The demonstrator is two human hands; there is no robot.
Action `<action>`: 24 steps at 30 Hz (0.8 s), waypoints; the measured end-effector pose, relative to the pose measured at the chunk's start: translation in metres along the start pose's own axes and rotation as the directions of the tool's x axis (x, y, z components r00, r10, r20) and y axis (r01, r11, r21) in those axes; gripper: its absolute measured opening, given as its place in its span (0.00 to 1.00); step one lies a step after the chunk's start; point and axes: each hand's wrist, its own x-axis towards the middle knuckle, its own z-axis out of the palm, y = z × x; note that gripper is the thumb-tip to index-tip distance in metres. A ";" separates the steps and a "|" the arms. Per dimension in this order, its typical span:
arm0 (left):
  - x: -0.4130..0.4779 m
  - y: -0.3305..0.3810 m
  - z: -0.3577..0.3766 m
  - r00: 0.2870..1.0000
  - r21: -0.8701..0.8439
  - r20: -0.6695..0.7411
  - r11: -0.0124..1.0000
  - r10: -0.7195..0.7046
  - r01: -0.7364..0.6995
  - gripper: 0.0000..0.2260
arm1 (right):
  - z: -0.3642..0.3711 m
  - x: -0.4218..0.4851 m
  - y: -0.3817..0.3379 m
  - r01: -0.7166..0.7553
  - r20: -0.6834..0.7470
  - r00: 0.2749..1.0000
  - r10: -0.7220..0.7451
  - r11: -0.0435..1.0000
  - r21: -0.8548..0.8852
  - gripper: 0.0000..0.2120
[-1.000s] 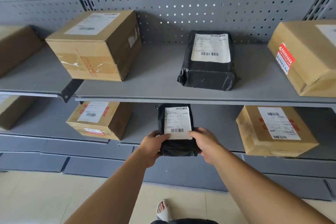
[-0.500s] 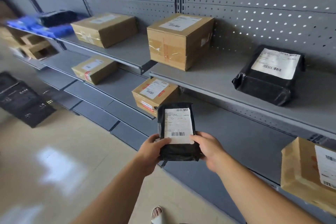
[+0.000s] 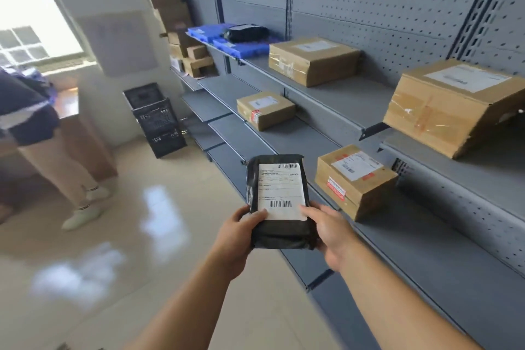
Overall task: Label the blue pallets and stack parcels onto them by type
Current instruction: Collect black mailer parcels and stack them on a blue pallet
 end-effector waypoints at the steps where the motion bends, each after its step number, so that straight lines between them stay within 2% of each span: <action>1: -0.001 0.009 -0.010 1.000 -0.003 -0.018 1.000 0.019 -0.019 0.19 | 0.015 0.003 -0.003 0.010 0.016 1.000 -0.010 1.000 0.004 0.11; 10: 0.010 0.102 -0.144 0.972 -0.053 -0.172 0.984 0.157 -0.168 0.14 | 0.193 0.040 -0.028 0.068 0.163 0.984 -0.070 0.998 0.014 0.07; 16: 0.026 0.143 -0.196 0.955 -0.095 -0.235 0.973 0.182 -0.209 0.13 | 0.261 0.068 -0.040 0.080 0.254 0.964 -0.073 0.997 -0.017 0.11; 24: 0.084 0.195 -0.239 0.921 -0.133 -0.344 0.962 0.183 -0.240 0.14 | 0.337 0.144 -0.070 0.060 0.349 0.935 -0.058 0.998 0.004 0.10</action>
